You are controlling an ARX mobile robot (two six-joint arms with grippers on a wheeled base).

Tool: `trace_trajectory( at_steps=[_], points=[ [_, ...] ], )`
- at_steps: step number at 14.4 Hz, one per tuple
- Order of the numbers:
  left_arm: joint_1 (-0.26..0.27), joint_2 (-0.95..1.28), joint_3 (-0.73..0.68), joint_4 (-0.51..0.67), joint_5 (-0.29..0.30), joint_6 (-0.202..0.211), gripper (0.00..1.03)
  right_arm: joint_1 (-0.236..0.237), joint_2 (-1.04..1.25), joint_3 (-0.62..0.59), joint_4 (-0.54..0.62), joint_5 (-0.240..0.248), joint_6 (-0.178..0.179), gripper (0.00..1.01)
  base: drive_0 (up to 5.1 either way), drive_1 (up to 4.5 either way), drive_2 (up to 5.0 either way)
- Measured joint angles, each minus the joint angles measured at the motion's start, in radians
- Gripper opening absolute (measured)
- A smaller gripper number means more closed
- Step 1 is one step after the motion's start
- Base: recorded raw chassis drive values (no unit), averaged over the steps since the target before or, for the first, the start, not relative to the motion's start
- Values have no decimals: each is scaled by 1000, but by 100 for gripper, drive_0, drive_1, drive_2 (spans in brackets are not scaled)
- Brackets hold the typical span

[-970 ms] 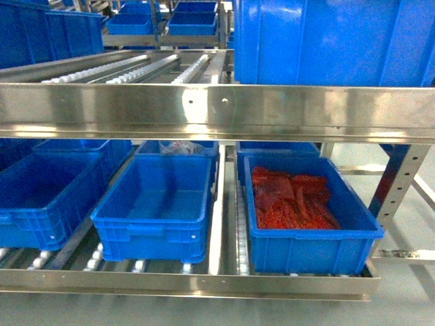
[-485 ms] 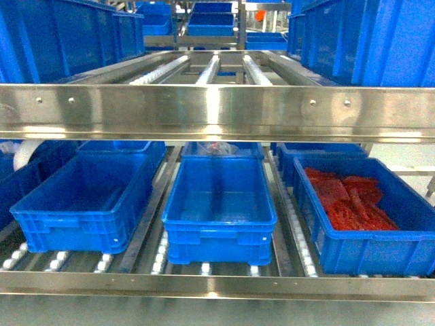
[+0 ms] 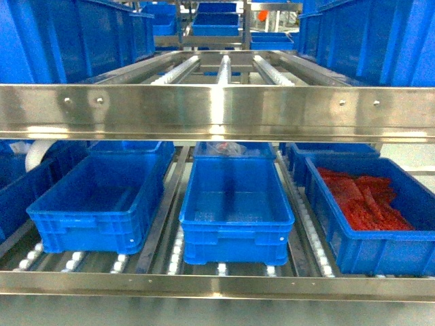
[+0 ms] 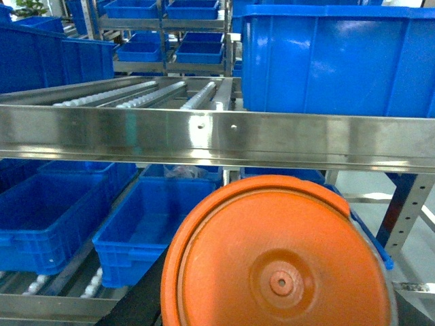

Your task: Sort blue parts and orange caps into right shelf containers

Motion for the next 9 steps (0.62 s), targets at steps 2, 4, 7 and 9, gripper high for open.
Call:
trace_trajectory(
  at_steps=[2, 4, 7, 9],
  points=[
    [0, 0, 0, 0, 0, 0, 43, 0, 0, 0, -2, -1, 0, 45, -492, 253, 253],
    [0, 0, 0, 0, 0, 0, 43, 0, 0, 0, -3, 0, 0, 45, -483, 263, 263],
    [0, 0, 0, 0, 0, 0, 43, 0, 0, 0, -1, 0, 0, 45, -478, 267, 267],
    [0, 0, 0, 0, 0, 0, 43, 0, 0, 0, -1, -1, 0, 45, -484, 261, 261]
  ],
)
